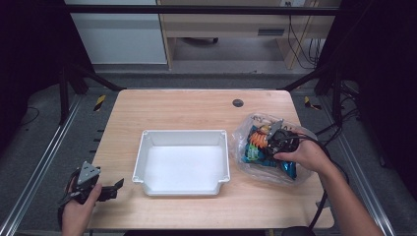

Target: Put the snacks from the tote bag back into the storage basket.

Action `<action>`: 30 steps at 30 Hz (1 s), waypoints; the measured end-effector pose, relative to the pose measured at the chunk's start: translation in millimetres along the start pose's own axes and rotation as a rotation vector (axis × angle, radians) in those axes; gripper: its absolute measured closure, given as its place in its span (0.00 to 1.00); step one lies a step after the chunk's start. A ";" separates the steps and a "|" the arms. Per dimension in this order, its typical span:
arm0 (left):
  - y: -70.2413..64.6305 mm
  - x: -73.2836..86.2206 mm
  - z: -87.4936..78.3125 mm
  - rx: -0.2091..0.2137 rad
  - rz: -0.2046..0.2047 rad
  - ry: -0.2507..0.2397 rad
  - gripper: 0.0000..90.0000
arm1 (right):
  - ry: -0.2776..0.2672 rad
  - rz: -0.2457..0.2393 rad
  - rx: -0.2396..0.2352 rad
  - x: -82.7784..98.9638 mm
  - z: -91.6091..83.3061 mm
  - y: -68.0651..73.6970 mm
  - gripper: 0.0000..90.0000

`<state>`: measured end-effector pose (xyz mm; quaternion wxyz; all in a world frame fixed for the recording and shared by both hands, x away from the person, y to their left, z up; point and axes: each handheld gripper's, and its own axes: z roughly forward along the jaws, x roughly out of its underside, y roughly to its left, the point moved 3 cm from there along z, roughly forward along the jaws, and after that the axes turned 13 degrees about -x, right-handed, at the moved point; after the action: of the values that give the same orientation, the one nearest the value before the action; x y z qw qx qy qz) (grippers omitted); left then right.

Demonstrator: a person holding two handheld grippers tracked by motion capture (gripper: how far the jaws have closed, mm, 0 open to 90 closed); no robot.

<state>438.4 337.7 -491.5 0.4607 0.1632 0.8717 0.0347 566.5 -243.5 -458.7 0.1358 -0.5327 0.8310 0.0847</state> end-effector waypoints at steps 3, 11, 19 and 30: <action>0.2 0.1 0.2 0.000 -0.001 0.000 0.02 | -0.011 0.003 0.002 0.5 -2.9 0.2 0.39; 0.1 -0.1 0.0 -0.001 0.000 0.000 0.02 | -0.036 0.000 0.017 2.5 -14.2 0.2 0.39; 0.2 -0.3 -0.2 -0.002 -0.003 -0.003 0.02 | -0.050 -0.007 0.034 2.9 -24.5 0.6 0.39; 0.2 -0.2 0.0 0.000 -0.002 -0.001 0.02 | -0.059 -0.007 0.060 3.1 -32.7 0.2 0.39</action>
<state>438.6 337.7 -491.3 0.4611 0.1625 0.8717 0.0343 560.7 -255.4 -428.6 0.1765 -0.5285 0.8270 0.0752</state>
